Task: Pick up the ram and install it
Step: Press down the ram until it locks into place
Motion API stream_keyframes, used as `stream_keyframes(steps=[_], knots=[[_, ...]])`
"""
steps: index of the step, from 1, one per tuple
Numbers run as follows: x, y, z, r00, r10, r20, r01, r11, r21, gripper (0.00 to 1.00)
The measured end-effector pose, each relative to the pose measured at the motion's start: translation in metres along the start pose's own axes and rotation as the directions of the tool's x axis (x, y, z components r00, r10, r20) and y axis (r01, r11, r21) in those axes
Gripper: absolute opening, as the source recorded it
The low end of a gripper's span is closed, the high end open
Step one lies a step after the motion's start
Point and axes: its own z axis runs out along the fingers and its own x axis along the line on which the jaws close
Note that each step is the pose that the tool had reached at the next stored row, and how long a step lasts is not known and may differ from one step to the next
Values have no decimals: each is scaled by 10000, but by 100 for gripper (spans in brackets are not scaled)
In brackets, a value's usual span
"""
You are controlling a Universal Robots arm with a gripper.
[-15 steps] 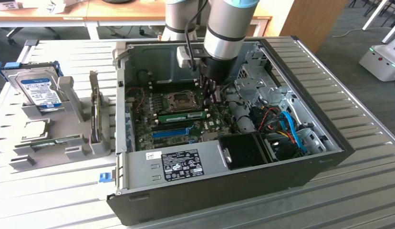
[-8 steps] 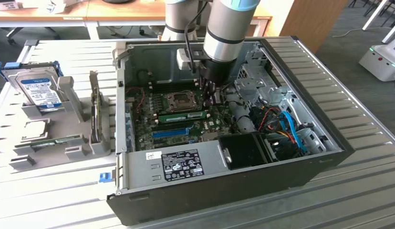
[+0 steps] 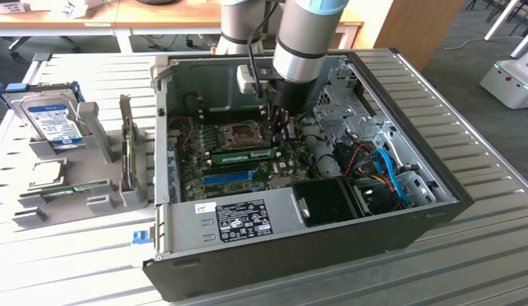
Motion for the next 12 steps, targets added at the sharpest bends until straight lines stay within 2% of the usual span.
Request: stream_keyframes(steps=[12], knots=[[1, -21, 24, 10000, -1, -1, 1, 10000, 1, 11]])
